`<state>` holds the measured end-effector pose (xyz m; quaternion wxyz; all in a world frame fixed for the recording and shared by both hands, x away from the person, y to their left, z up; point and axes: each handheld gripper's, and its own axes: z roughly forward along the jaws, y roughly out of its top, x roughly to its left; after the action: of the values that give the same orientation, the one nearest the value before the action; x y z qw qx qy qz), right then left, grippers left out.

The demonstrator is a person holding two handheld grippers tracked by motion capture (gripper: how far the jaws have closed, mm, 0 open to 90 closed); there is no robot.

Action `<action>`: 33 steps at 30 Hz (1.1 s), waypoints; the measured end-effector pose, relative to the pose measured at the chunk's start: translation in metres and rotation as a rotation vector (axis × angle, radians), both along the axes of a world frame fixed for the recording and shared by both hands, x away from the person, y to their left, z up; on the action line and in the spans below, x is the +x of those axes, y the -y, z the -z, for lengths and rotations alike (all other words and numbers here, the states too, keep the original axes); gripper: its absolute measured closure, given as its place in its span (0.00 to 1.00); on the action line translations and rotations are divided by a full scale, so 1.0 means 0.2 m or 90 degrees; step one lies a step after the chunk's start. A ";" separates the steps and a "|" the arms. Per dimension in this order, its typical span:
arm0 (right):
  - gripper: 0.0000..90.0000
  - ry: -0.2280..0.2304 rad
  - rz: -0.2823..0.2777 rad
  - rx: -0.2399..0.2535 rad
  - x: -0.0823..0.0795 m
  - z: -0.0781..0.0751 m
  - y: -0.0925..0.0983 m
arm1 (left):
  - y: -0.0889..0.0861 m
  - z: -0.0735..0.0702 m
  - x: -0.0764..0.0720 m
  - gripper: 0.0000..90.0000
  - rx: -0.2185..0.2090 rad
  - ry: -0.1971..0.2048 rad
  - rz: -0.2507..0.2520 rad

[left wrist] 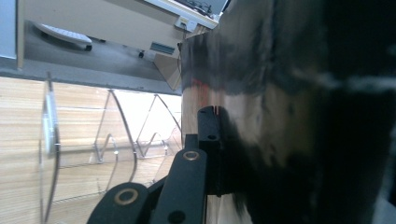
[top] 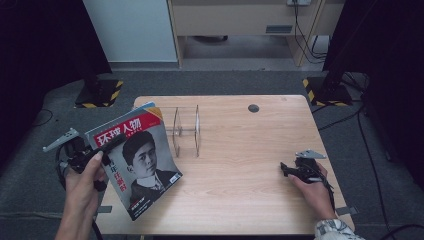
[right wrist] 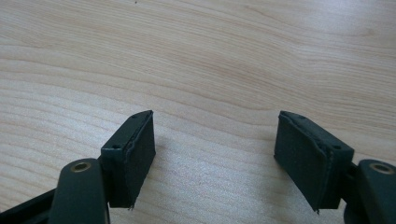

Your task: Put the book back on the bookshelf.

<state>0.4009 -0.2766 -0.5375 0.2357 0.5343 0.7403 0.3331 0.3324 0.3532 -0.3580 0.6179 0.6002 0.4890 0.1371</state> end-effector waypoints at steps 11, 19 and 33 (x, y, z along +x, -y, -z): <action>0.32 0.000 0.000 0.000 0.00 0.00 0.00 | -0.10 -0.02 -0.04 0.96 0.001 0.006 -0.026; 0.32 -0.001 0.001 0.001 0.00 0.00 0.00 | -0.18 -0.02 -0.06 0.96 -0.001 0.007 -0.044; 0.32 0.000 0.001 0.000 0.00 0.00 0.00 | -0.29 -0.02 -0.03 0.96 0.015 -0.002 -0.074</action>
<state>0.4000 -0.2762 -0.5375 0.2355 0.5348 0.7401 0.3329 0.3254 0.4105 -0.3548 0.6012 0.5782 0.5222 0.1776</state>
